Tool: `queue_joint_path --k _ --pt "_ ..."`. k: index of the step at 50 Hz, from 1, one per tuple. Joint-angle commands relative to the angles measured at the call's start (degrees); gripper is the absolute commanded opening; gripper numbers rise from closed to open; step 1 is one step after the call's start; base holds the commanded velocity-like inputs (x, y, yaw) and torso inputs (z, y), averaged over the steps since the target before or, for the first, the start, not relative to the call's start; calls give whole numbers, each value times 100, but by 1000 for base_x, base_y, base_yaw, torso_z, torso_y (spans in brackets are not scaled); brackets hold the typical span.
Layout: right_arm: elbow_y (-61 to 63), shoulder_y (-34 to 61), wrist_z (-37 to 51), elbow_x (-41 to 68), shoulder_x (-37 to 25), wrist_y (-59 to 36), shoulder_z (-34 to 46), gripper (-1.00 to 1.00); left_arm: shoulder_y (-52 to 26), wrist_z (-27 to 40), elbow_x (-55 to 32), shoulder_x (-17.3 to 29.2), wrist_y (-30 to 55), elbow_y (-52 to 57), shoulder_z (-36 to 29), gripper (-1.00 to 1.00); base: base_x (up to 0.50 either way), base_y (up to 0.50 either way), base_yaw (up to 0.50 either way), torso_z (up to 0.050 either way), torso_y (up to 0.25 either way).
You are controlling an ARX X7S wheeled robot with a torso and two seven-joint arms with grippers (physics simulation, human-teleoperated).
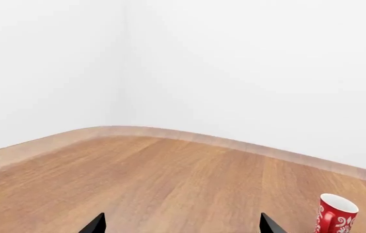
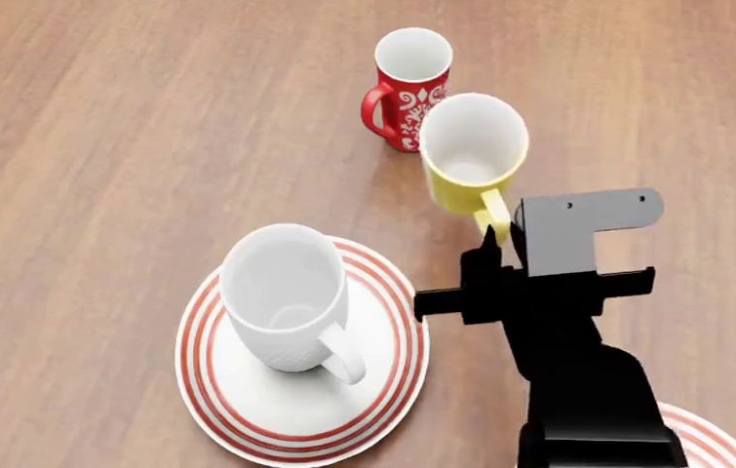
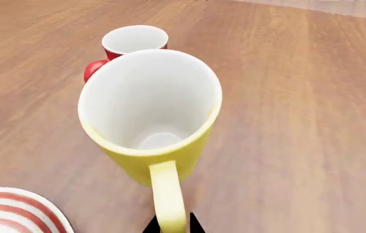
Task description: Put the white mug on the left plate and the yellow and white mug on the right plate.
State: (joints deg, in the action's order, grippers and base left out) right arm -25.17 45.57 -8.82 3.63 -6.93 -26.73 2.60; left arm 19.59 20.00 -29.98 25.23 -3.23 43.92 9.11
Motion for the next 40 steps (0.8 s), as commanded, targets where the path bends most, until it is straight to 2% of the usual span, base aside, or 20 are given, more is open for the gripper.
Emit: queue_joint_path --k 1,11,24,40 --pt "1945 -753 -281 381 -328 -1084 -249 -100 -24 24 90 -16 32 77 -112 100 0 0 0 0 0" --pt "3695 -1545 -336 794 -805 -2019 -901 -100 -289 32 168 75 230 -9 -278 100 0 0 0 0 0" --pt "5651 -2429 -362 978 -1280 -3255 -1002 -100 -550 68 76 145 390 -110 -346 100 0 0 0 0 0" --pt "6565 -4235 -670 1197 -1449 -2856 -2020 -100 -428 143 102 125 353 -15 -322 100 0 0 0 0 1"
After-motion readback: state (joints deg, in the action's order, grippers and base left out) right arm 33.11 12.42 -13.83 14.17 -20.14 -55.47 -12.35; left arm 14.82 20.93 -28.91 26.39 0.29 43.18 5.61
